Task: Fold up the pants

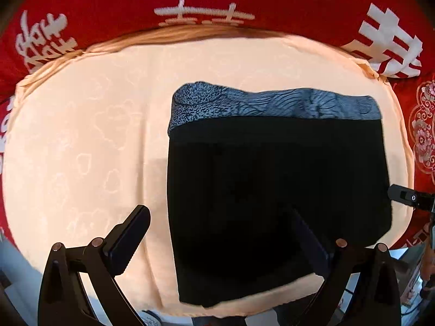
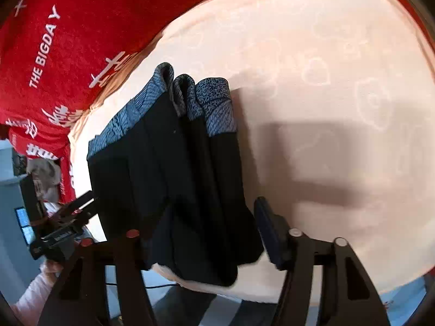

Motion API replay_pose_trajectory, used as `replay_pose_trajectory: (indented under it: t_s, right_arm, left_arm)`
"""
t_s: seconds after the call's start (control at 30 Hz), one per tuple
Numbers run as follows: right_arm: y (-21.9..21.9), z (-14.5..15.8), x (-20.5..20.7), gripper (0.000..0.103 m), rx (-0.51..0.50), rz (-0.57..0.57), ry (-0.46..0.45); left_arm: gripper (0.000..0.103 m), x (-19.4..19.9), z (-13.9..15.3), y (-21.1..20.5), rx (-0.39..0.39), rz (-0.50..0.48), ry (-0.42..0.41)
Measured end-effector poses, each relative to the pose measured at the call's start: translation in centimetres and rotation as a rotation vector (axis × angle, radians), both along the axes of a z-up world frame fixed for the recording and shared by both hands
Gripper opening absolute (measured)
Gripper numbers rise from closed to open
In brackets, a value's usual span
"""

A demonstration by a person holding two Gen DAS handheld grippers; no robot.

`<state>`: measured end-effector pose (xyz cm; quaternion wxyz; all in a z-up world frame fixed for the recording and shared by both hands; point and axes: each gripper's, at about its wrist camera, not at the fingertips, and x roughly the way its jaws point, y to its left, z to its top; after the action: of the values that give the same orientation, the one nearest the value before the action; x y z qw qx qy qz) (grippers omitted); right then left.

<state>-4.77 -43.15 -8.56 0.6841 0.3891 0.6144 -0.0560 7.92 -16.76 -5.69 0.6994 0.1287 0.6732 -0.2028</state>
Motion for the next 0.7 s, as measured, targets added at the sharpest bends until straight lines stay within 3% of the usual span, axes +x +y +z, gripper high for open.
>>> replay_pose_trajectory:
  t_s: [0.17,0.23,0.4,0.7]
  right_arm:
    - [0.1,1.7,-1.2,0.078,-0.05,0.016,0.042]
    - [0.6,2.9,-1.4,0.081,-0.086,0.052,0.046]
    - [2.2,5.6,-1.6,0.103,-0.191,0.156,0.05]
    - [4.9,9.7,-2.6,0.103,-0.257,0.141,0.036]
  left_arm:
    - [0.102,-2.1,4.2,-0.3,0.018,0.063,-0.125]
    - [0.102,-2.8,5.3,-0.6,0.01,0.064,-0.125]
    - [0.102,-4.3,7.9,-0.9,0.012,0.047,-0.115]
    - [0.102,-6.3,10.2,-0.1,0.08,0.005,-0.124]
